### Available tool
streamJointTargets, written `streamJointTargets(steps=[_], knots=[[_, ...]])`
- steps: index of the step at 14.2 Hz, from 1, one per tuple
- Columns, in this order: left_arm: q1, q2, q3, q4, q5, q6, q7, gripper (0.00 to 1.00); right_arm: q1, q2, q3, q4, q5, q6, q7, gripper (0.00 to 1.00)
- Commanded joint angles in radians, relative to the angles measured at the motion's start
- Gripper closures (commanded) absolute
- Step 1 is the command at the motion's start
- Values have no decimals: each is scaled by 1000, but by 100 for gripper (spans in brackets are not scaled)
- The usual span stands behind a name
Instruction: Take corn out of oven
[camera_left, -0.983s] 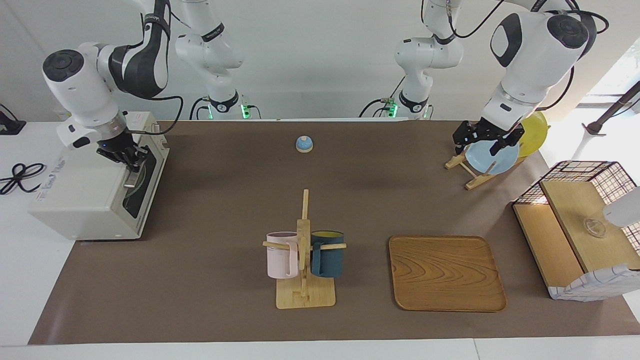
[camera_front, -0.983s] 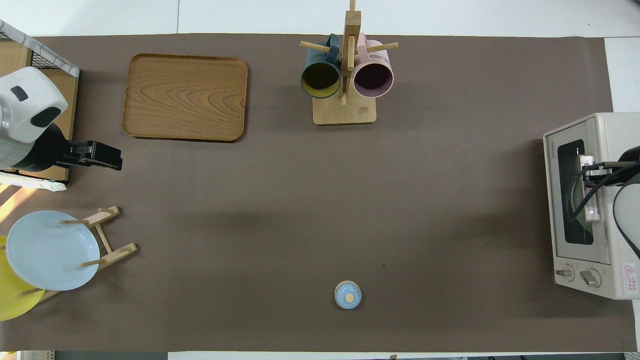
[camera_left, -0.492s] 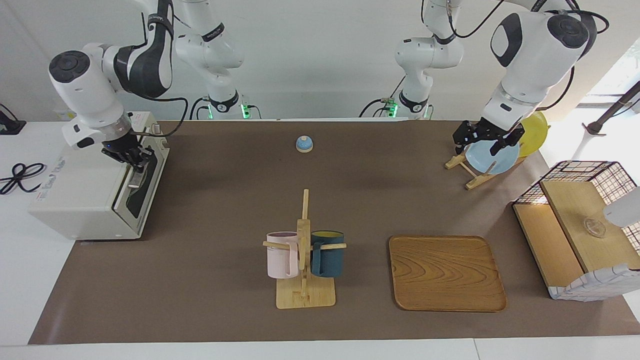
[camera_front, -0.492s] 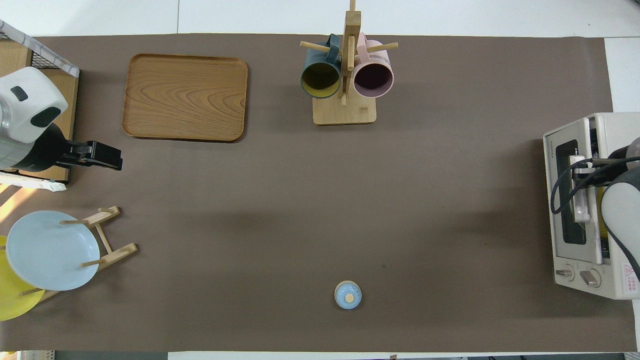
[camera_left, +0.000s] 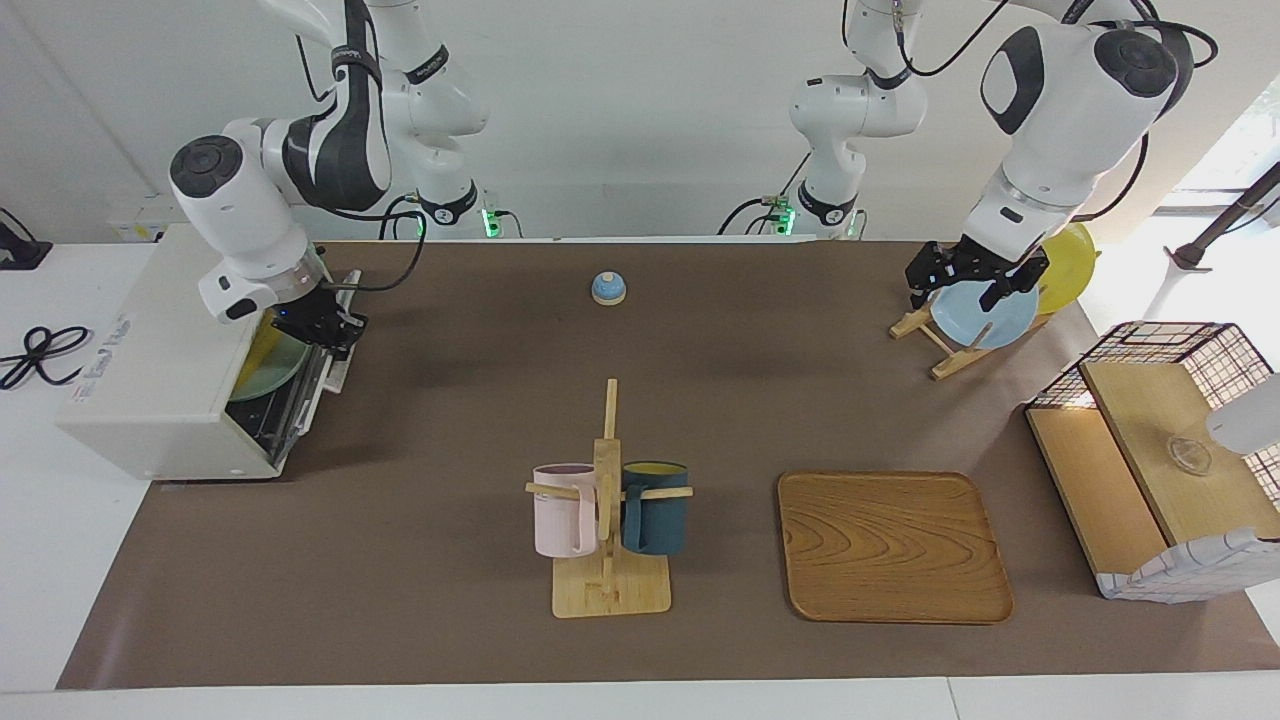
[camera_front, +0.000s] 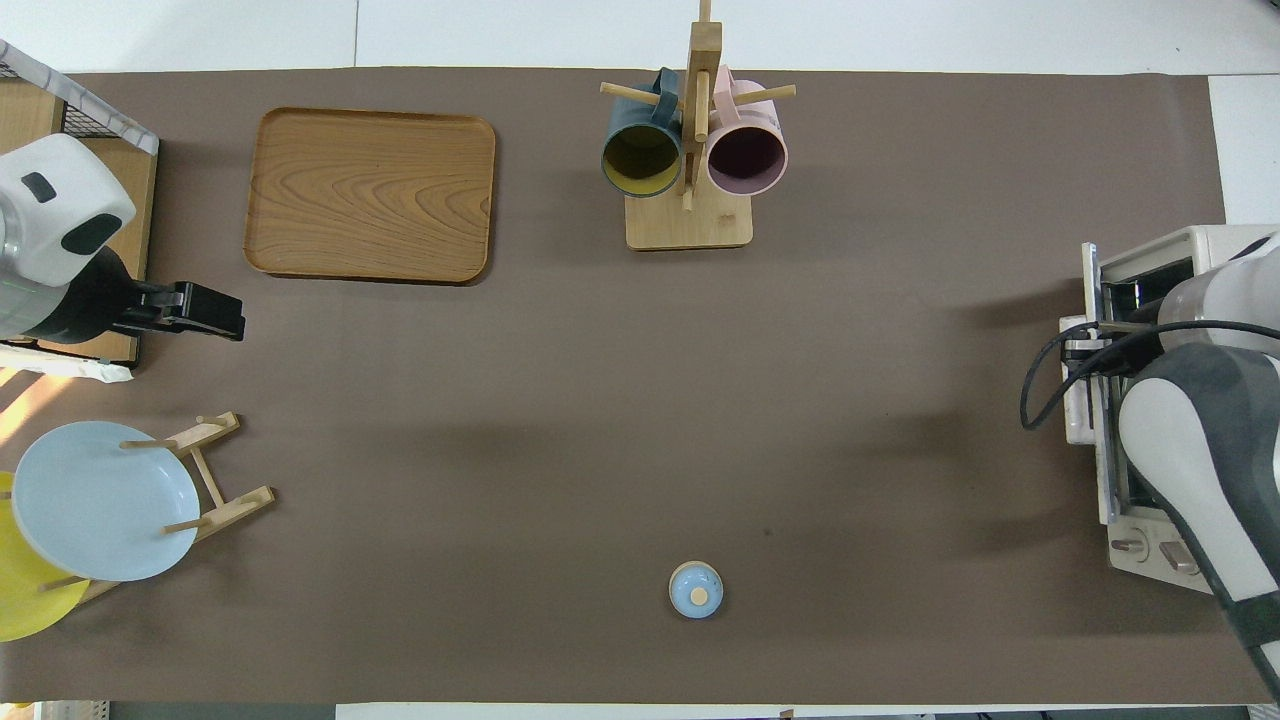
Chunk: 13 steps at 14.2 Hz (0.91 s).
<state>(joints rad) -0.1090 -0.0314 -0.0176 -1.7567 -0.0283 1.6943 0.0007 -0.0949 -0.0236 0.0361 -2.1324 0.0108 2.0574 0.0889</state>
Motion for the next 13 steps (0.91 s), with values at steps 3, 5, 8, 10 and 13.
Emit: streamJointTargets(steps=[3, 5, 8, 10, 13], knots=[[11, -4, -5, 6, 18, -5, 8, 0, 27, 65, -7, -118, -2, 217, 40, 100], [11, -4, -5, 6, 18, -5, 7, 0, 32, 88, -7, -147, 1, 282, 41, 100], [11, -4, -5, 6, 18, -4, 8, 0, 35, 140, -5, -146, 24, 319, 52, 100], [11, -4, -5, 6, 18, -5, 8, 0, 55, 165, -4, -143, 70, 337, 52, 100], [11, -4, -5, 6, 18, -5, 8, 0, 98, 165, -2, -126, 96, 316, 109, 100]])
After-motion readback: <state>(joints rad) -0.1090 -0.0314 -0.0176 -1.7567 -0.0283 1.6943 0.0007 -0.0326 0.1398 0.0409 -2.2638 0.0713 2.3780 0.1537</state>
